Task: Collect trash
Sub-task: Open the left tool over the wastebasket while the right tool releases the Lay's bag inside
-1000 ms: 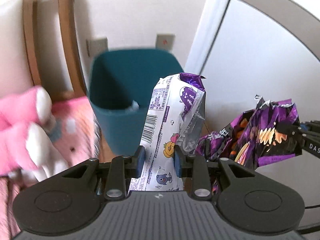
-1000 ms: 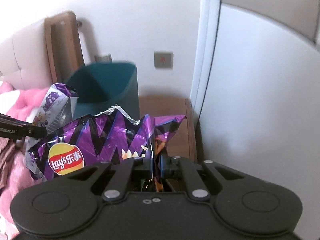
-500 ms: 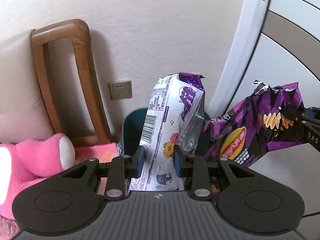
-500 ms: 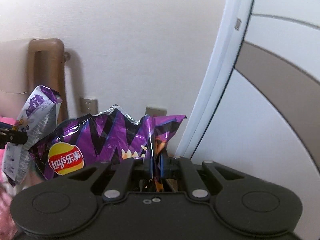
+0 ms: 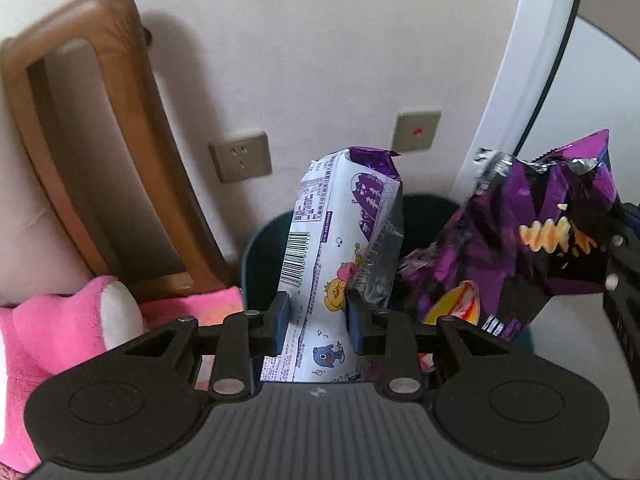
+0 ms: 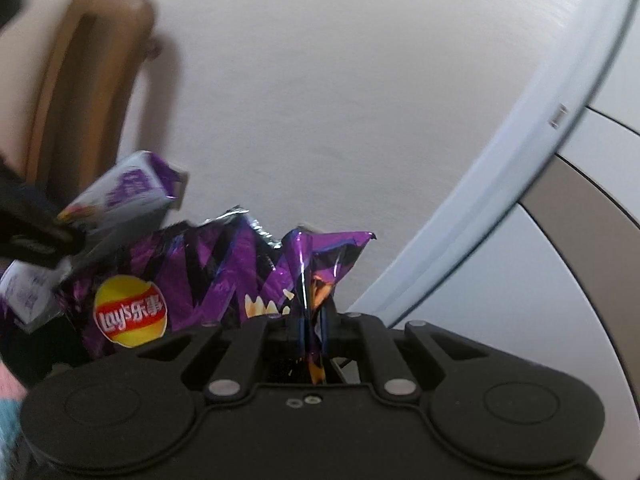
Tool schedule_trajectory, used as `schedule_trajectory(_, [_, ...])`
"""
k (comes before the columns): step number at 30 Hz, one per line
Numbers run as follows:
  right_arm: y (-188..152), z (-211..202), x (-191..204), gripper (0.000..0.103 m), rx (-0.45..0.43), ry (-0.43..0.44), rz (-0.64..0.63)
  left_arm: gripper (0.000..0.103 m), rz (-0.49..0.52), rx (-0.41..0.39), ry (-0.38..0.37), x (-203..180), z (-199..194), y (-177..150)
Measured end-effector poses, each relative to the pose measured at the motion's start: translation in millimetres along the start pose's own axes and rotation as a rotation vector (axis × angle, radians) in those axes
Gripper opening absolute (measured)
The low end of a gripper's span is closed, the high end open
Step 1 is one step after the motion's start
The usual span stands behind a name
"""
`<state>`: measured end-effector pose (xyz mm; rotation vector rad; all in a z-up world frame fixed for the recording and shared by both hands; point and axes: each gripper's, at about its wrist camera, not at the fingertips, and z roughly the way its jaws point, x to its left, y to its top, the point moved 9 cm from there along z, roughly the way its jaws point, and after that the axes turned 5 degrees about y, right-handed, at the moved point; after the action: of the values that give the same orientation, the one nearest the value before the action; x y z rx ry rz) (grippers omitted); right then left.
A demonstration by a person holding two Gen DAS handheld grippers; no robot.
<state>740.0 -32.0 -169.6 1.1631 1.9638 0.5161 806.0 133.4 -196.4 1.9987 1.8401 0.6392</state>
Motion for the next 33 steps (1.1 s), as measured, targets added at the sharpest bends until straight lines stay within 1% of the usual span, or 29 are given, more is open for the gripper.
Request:
schedule_trajectory(1, [-2, 1, 7, 0.007, 0.001, 0.008, -0.023, 0.029, 0.007, 0.01, 0.004, -2, 5, -2])
schedule_trajectory(2, [3, 8, 15, 0.008, -0.005, 0.012, -0.044, 0.029, 0.015, 0.021, 0.01, -3, 11, -4])
schedule_trajectory(4, [6, 7, 29, 0.01, -0.025, 0.014, -0.099, 0.029, 0.013, 0.052, 0.009, -4, 21, -9])
schedule_trajectory(10, [7, -5, 70, 0.016, -0.055, 0.075, -0.245, 0.029, 0.002, 0.12, 0.019, -5, 45, -25])
schedule_trajectory(15, [4, -10, 85, 0.026, -0.057, 0.1, -0.303, 0.03, -0.003, 0.146, 0.014, -6, 55, -38])
schedule_trajectory(17, [6, -10, 85, 0.029, -0.046, 0.119, -0.299, 0.031, 0.001, 0.152, 0.018, -5, 56, -42])
schedule_trajectory(19, [6, -11, 85, 0.038, -0.032, 0.147, -0.274, 0.039, 0.006, 0.149, 0.024, -4, 56, -44])
schedule_trajectory(21, [8, -15, 81, 0.044, -0.034, 0.16, -0.254, 0.043, 0.007, 0.137, 0.025, -2, 55, -45])
schedule_trajectory(23, [12, -21, 75, 0.05, -0.041, 0.174, -0.229, 0.045, 0.005, 0.125, 0.015, 0, 51, -45])
schedule_trajectory(24, [13, -25, 72, 0.055, -0.042, 0.186, -0.213, 0.045, 0.003, 0.123, 0.007, 0, 49, -46])
schedule_trajectory(25, [14, -29, 68, 0.058, -0.041, 0.194, -0.2, 0.047, 0.001, 0.118, 0.003, 1, 46, -46])
schedule_trajectory(27, [15, -35, 61, 0.06, -0.041, 0.207, -0.178, 0.052, -0.004, 0.105, 0.013, 5, 42, -44])
schedule_trajectory(30, [17, -51, 48, 0.07, -0.051, 0.233, -0.136, 0.052, -0.021, 0.094, -0.012, 9, 32, -45])
schedule_trajectory(31, [9, -57, 46, 0.073, -0.057, 0.242, -0.123, 0.052, -0.025, 0.088, -0.018, 9, 29, -45])
schedule_trajectory(33, [8, -66, 38, 0.074, -0.062, 0.271, -0.097, 0.054, -0.037, 0.074, -0.029, 11, 19, -45])
